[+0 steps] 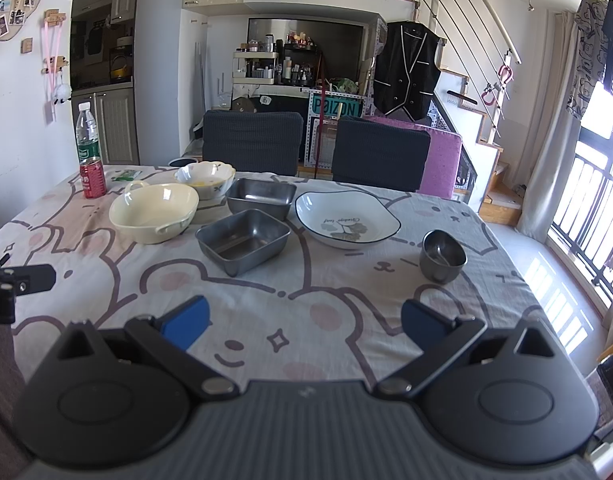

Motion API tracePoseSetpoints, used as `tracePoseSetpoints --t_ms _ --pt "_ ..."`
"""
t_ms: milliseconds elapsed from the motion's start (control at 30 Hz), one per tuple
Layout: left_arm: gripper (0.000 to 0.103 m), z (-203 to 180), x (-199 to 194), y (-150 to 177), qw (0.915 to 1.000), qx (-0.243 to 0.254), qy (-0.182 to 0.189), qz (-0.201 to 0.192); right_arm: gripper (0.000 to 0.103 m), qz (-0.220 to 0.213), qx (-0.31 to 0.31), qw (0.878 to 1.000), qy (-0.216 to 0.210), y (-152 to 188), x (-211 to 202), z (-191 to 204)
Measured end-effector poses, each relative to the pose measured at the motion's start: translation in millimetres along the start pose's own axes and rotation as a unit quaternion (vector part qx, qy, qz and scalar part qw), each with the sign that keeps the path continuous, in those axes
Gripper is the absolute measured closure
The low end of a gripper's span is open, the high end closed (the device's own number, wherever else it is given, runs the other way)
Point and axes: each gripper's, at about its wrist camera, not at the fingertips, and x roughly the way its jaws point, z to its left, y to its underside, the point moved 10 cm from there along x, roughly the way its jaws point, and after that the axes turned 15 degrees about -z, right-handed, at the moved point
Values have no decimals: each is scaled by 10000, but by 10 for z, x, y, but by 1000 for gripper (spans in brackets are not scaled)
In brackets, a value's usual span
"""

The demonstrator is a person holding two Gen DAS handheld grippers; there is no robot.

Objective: Organize plates and bowls

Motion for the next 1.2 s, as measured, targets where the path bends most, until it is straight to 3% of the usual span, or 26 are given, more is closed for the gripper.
tracePoseSetpoints --t_ms 1200 --pt "0 -14 -41 -66 10000 9 -19 -36 0 -22 17 10000 7 3 -3 5"
